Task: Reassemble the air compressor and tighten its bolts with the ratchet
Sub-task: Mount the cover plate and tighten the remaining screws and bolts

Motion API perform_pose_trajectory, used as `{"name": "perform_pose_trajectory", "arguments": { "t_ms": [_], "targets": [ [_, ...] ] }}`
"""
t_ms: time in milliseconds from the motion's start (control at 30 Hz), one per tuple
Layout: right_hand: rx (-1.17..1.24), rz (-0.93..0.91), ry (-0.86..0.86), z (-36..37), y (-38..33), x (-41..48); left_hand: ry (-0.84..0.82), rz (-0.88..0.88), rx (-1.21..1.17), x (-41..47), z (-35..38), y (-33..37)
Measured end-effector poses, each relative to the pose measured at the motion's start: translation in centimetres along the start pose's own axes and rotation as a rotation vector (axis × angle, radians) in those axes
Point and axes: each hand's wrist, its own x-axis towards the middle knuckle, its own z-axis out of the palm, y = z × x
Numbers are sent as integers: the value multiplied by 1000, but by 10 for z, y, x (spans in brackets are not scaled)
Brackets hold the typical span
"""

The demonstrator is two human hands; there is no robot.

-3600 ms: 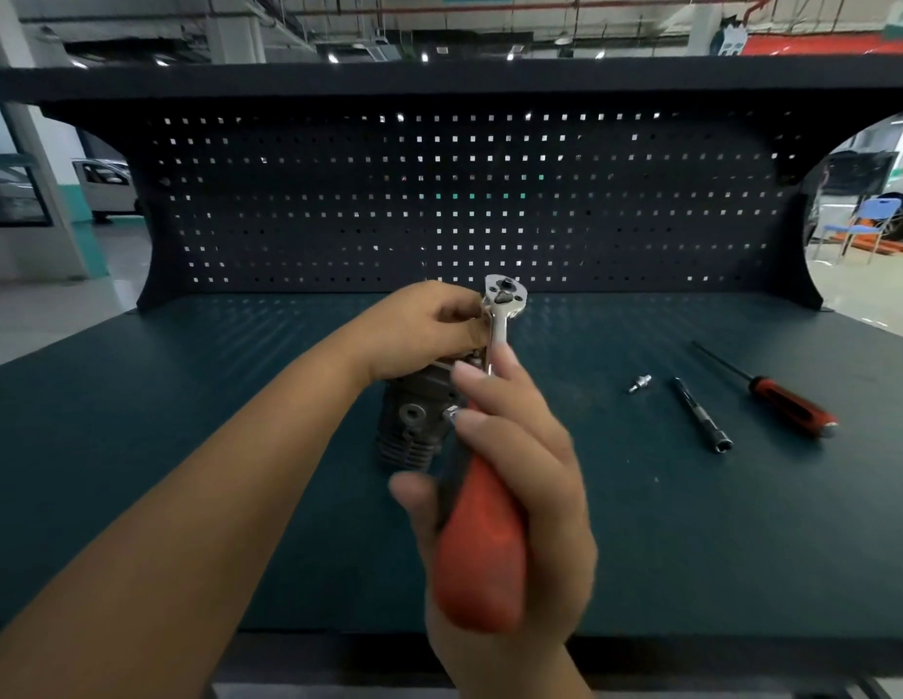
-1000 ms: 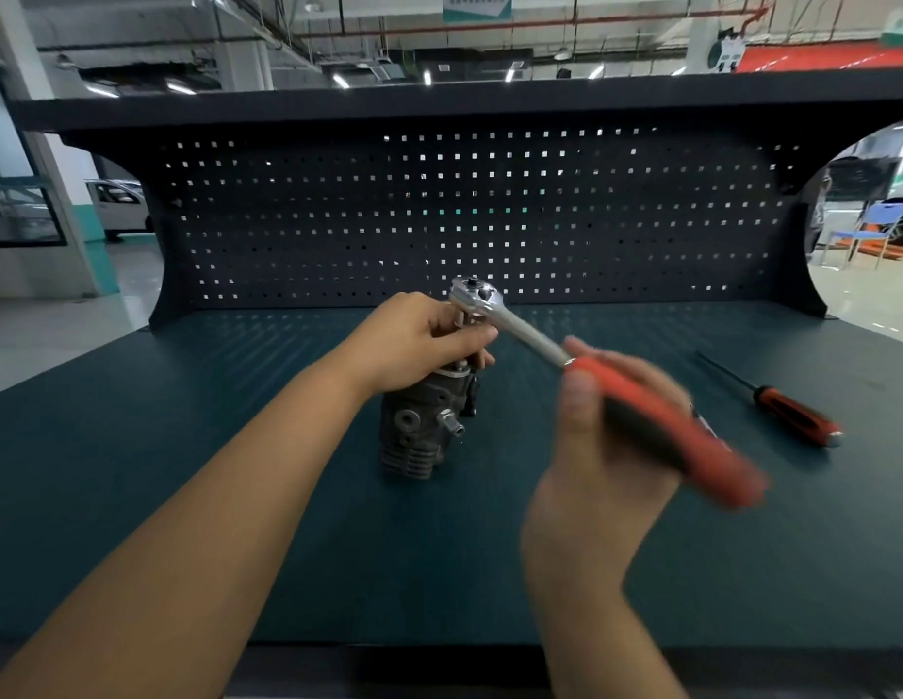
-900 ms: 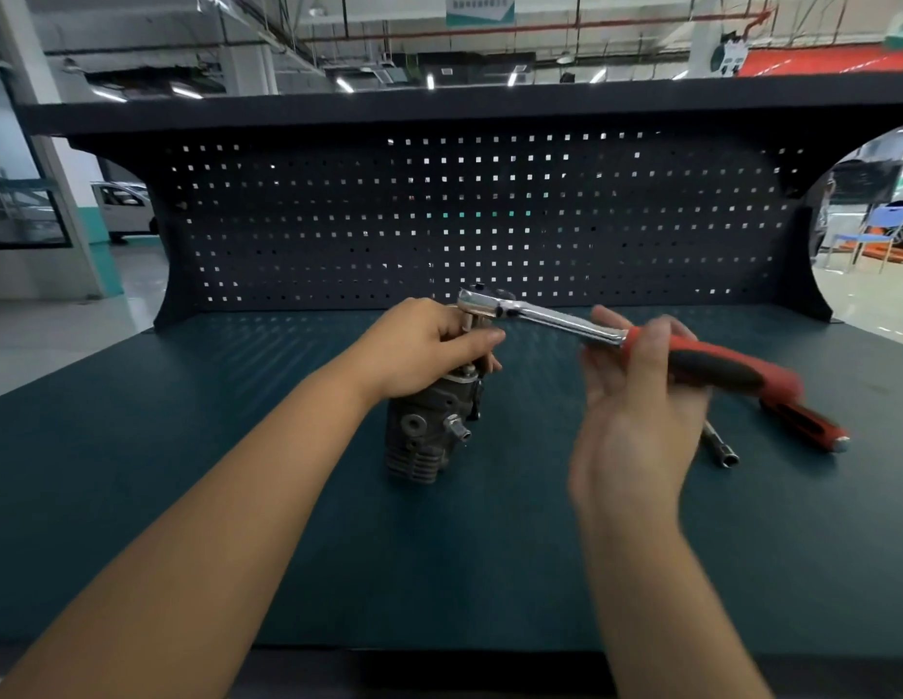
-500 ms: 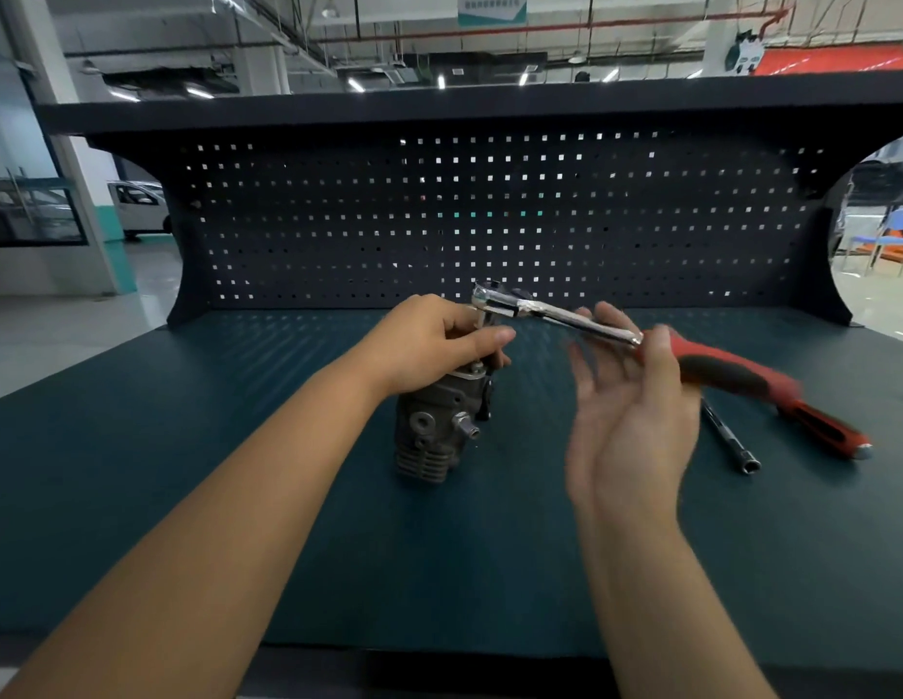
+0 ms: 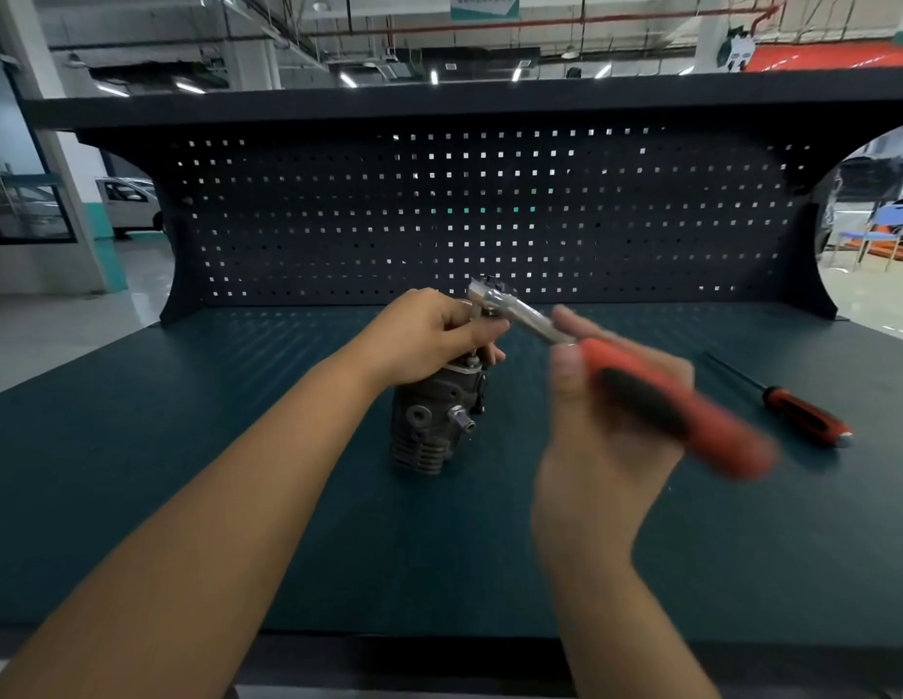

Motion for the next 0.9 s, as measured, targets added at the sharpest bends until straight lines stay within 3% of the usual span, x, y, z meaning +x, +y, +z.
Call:
{"name": "perform_pose_trajectory", "arguments": {
  "t_ms": [67,167,267,333,400,533,633,700,767,900],
  "targets": [
    [170,289,157,-5,9,24,-32,-41,-15,1,-1,0],
    [400,751,203,-20,30,68,-66,-29,10,3,0,1],
    [536,940,165,-14,44,86,-75,-7,0,3,3,2],
    [555,893,144,-12,43,86,-71,-22,-3,4,2,-1],
    [492,729,150,-9,32,73,-52,-40,-15,4,-1,-5],
    [178,184,189,7,6,24,-10,-27,-51,3,0,-4],
    [-33,-201,-44,17,-3,-8,49,-41,-12,4,4,-5],
    [-183,-327,-166,20,0,-23,51,-52,22,5,5,-9],
    [-188,-278,-150,20,1,-22,49,-42,11,3,5,-9],
    [65,133,145,9,5,34,23,-6,-62,1,4,-3]
  ]
}}
